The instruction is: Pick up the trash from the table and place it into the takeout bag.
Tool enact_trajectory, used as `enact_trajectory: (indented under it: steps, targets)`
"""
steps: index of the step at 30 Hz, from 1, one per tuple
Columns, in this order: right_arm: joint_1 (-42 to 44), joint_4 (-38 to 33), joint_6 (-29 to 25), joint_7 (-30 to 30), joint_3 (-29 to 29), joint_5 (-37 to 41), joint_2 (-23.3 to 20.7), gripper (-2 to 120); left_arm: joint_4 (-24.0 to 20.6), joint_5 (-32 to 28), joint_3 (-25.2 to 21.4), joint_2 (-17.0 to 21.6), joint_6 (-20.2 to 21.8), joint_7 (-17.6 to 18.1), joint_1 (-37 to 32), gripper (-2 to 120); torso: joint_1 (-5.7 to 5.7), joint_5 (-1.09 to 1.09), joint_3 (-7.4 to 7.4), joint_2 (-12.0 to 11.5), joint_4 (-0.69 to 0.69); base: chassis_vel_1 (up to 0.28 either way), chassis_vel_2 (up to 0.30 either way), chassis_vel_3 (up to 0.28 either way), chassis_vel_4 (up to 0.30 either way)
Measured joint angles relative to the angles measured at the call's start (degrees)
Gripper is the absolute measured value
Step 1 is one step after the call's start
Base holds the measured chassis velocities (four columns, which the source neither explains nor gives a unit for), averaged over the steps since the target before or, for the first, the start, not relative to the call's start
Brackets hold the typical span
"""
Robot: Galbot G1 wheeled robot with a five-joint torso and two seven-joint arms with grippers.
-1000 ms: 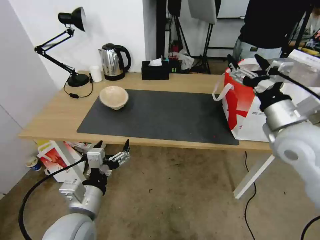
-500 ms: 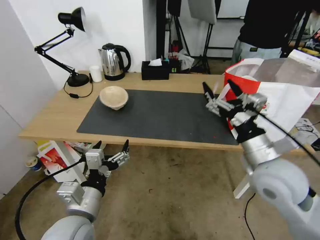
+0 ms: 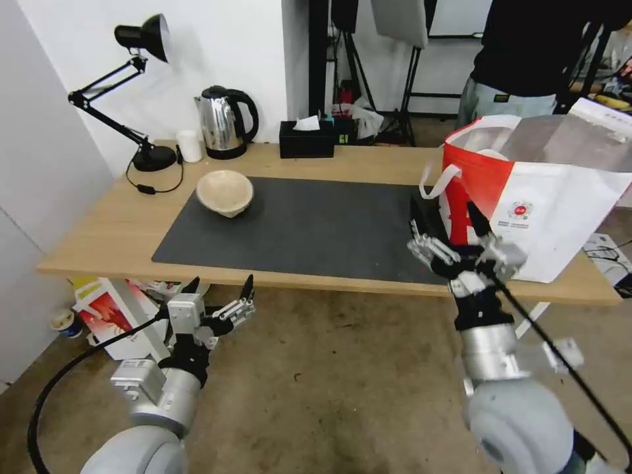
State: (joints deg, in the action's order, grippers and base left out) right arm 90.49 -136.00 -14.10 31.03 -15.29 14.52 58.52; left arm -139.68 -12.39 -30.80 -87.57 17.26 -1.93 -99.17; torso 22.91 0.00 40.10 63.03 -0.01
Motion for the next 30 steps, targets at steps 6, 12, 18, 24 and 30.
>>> enact_trajectory:
  steps: [6,12,18,24,30]
  targets:
    - [4.08,1.15,3.85,8.66,0.89,-5.96,1.29,100,0.22,-0.12,0.0,0.24,-0.06,0.0,0.23,100,0.01,0.01,0.01,0.0,0.01,0.0,0.0,0.0,0.0]
    - [5.64,2.51,6.22,12.26,1.71,-6.82,1.51,100,0.3,-0.28,-0.06,0.42,-0.18,-0.01,0.23,100,0.01,0.01,0.01,-0.01,0.01,0.0,0.0,0.0,0.0]
    - [7.4,3.16,7.79,13.76,2.21,-6.91,1.02,100,0.44,-0.43,-0.15,0.62,-0.21,-0.02,0.36,100,0.01,0.0,0.01,-0.01,0.01,0.0,0.0,0.0,0.0]
    - [9.61,3.38,7.64,12.67,2.39,-5.58,0.13,100,0.84,-0.43,-0.04,0.58,-0.29,-0.02,0.55,100,0.01,0.0,0.01,-0.01,0.01,0.0,0.0,0.0,0.0]
    - [10.47,3.72,6.29,10.65,2.4,-4.82,-0.3,100,1.04,-0.43,0.04,0.52,-0.36,-0.02,0.58,100,0.01,0.0,0.01,-0.01,0.01,0.0,0.0,0.0,0.0]
